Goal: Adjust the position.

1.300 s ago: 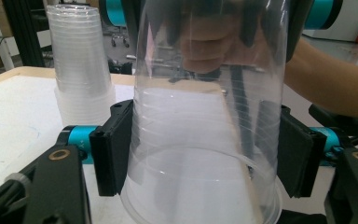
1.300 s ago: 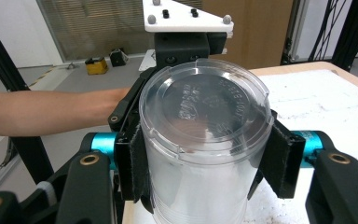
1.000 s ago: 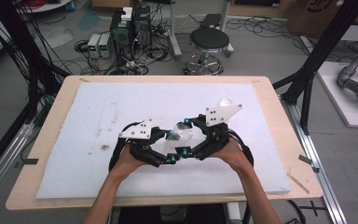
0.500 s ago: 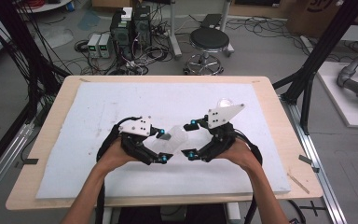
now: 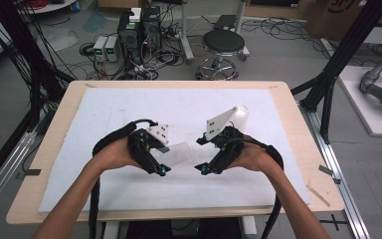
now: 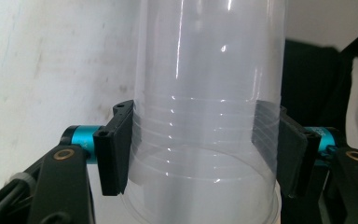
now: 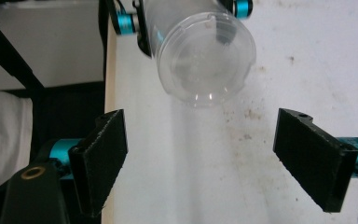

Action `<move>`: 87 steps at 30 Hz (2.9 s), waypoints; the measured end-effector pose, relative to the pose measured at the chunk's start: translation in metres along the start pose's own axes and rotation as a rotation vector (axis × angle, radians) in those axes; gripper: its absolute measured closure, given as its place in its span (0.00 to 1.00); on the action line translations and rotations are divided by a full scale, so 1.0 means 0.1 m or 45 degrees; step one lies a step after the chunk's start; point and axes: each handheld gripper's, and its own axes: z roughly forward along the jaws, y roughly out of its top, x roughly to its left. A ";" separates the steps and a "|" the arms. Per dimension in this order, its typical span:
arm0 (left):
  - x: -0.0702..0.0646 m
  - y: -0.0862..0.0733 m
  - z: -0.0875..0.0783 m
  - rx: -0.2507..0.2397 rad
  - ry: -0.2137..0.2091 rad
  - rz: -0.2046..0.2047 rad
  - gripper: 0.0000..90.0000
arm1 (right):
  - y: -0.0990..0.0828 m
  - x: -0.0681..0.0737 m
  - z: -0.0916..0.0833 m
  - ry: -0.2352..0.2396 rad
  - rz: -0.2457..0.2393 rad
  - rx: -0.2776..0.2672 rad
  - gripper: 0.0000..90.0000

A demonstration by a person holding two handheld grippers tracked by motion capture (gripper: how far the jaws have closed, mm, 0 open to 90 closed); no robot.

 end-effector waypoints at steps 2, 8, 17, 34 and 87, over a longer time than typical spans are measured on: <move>0.01 0.02 -0.02 0.078 0.029 0.013 0.36 | 0.01 0.00 0.03 -0.010 0.009 0.053 0.19; 0.01 0.09 -0.09 0.101 0.030 0.012 0.36 | 0.03 0.00 0.12 -0.017 0.002 0.146 0.19; -0.02 0.20 0.02 0.140 0.013 0.041 0.37 | 0.10 -0.01 0.18 -0.006 -0.022 0.138 0.19; -0.05 0.34 0.13 0.174 -0.013 0.077 0.37 | 0.16 -0.01 0.21 0.011 -0.042 0.127 0.26; -0.07 -0.39 0.02 -0.652 0.013 -0.115 0.08 | -0.30 0.02 0.08 -0.011 0.046 -0.247 0.47</move>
